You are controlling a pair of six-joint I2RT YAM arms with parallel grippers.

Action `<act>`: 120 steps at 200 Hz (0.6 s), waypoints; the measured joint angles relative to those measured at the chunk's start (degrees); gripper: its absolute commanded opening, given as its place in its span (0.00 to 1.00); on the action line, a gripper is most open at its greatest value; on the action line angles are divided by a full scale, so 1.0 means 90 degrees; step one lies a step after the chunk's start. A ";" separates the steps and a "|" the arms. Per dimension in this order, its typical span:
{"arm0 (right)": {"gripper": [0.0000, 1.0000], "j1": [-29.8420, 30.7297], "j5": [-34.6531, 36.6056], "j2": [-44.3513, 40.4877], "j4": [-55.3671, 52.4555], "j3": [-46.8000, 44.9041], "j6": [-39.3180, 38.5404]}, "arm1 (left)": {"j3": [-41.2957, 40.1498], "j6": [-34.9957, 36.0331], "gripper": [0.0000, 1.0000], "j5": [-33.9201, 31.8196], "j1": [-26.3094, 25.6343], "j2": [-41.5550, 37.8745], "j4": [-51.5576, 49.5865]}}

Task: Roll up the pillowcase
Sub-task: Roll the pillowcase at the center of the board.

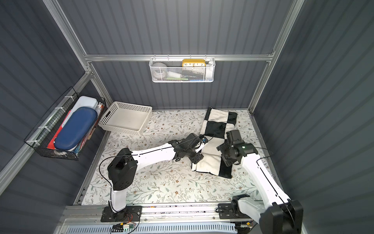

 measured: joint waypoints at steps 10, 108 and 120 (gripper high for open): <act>0.74 0.0466 0.0027 -0.0381 0.0034 -0.0478 0.0425 | -0.0024 -0.0051 0.78 -0.0024 0.0029 -0.0097 0.0015; 0.78 0.2698 0.2331 -0.0784 0.0874 -0.2050 0.3330 | -0.1800 -0.0661 0.80 -0.0041 0.0590 -0.2106 0.0134; 0.78 0.2766 0.2487 -0.0617 0.1008 -0.2050 0.3490 | -0.1887 -0.0663 0.80 -0.0036 0.0585 -0.2106 0.0121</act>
